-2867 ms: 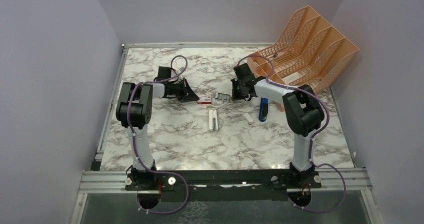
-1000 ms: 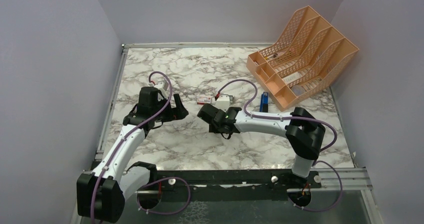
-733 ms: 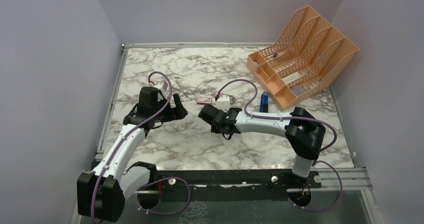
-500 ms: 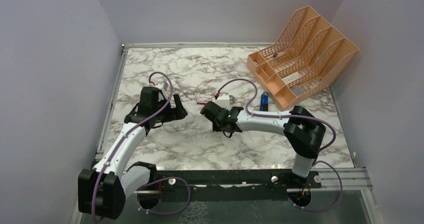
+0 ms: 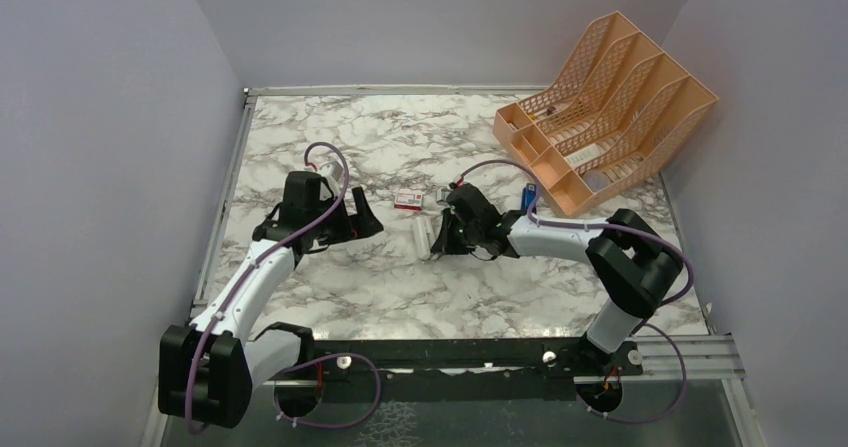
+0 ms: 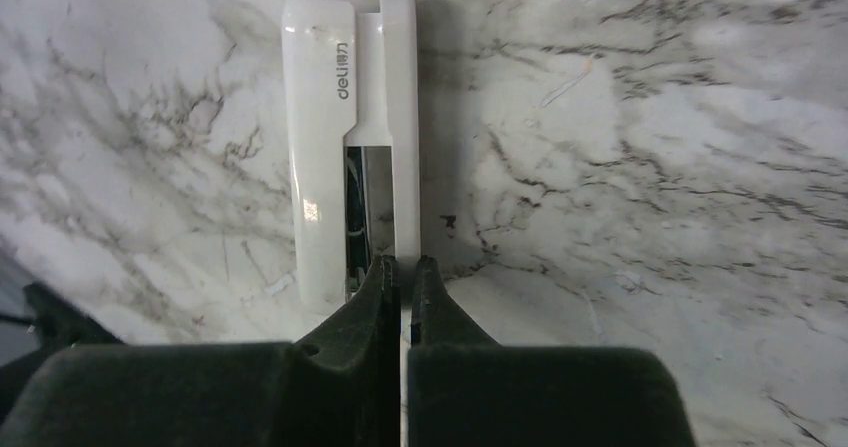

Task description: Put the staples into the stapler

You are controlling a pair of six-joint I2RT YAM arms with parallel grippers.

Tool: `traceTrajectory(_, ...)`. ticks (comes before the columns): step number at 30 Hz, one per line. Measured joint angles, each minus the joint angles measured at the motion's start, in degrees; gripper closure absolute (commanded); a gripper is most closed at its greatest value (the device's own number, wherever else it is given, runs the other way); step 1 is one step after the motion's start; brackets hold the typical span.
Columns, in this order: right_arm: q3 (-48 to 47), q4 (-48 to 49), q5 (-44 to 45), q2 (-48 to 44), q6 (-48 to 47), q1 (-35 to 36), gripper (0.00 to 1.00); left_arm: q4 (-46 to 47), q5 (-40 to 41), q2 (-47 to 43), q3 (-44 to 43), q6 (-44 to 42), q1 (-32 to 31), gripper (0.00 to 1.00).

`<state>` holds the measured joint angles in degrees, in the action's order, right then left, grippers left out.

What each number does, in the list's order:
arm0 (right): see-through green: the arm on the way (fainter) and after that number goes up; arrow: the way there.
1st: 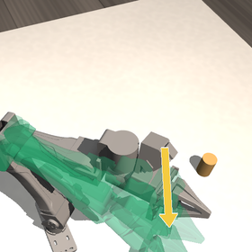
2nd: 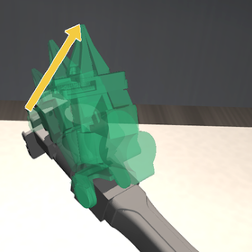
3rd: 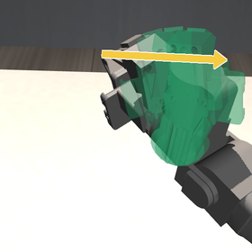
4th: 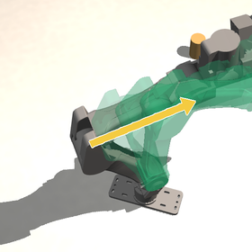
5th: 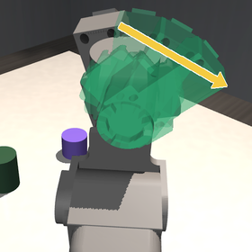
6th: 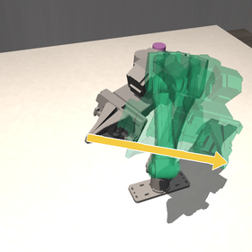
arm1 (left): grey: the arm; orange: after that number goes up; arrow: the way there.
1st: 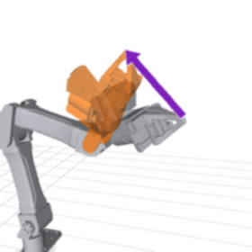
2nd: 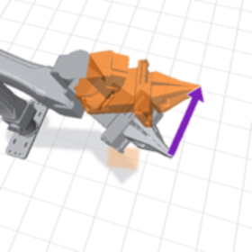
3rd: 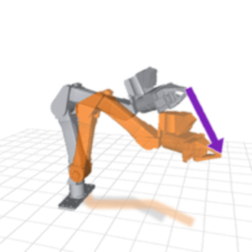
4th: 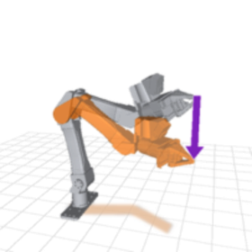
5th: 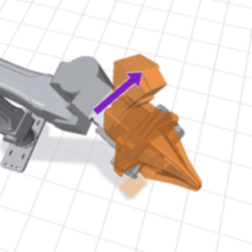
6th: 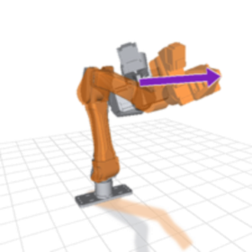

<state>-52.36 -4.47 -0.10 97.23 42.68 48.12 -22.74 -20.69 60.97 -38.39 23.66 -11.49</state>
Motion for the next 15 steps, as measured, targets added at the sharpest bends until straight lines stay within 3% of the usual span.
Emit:
traceTrajectory(9, 9.27, 13.79, -22.53, 0.33, 0.79, -1.29, 0.99, 5.49, -1.99, 1.79, 2.71, 6.4, -0.63, 0.01)
traceTrajectory(15, 11.47, 21.46, -31.8, 4.22, 3.98, -3.06, 0.94, 7.39, -1.81, 2.03, 4.44, 9.42, -1.55, 0.01)
